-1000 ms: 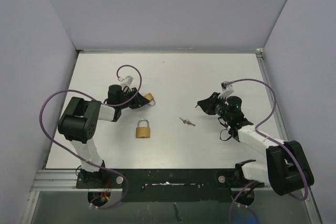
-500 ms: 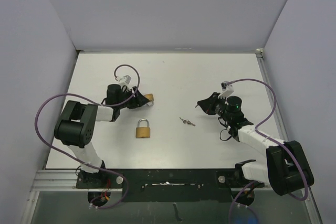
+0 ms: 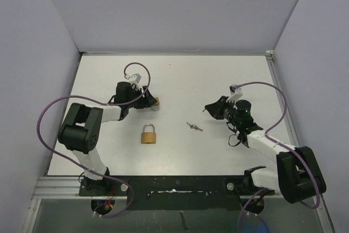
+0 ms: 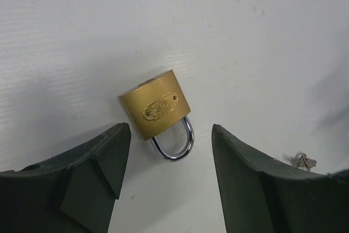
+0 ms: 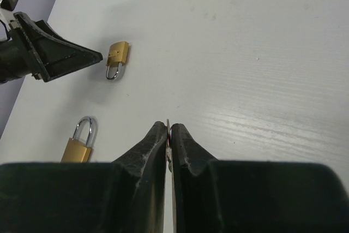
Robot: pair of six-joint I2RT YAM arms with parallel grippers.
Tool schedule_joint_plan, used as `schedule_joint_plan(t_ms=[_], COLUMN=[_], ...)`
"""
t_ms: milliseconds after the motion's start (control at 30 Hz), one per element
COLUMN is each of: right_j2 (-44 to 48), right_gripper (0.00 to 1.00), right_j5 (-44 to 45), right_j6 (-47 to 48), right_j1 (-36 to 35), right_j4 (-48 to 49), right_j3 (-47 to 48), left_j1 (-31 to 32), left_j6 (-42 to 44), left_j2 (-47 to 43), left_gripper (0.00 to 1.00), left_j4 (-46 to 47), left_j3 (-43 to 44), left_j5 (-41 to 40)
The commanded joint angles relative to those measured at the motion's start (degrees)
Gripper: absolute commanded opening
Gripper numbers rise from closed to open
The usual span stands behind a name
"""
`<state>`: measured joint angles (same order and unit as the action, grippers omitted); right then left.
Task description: Unlock with the key
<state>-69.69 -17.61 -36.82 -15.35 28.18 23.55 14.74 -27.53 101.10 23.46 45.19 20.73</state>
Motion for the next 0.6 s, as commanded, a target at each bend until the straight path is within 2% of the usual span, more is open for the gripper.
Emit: schedule_joint_plan(t_ms=[0,567], right_j2=[1.0,3.2], right_gripper=[0.00,0.00], right_j5=[-0.3,0.4], right_j6=[0.8,1.2], right_j1=[0.2,0.6], right_j4=[2.3,1.3], right_j3=[2.1,1.0], left_j1=[2.0,9.2], left_j6=[3.2,12.5], left_j2=[1.8,8.2], left_gripper=[0.60,0.61], left_j4=[-2.8,-15.0], left_j3=[4.9,17.4], left_j5=[-3.2,-10.5])
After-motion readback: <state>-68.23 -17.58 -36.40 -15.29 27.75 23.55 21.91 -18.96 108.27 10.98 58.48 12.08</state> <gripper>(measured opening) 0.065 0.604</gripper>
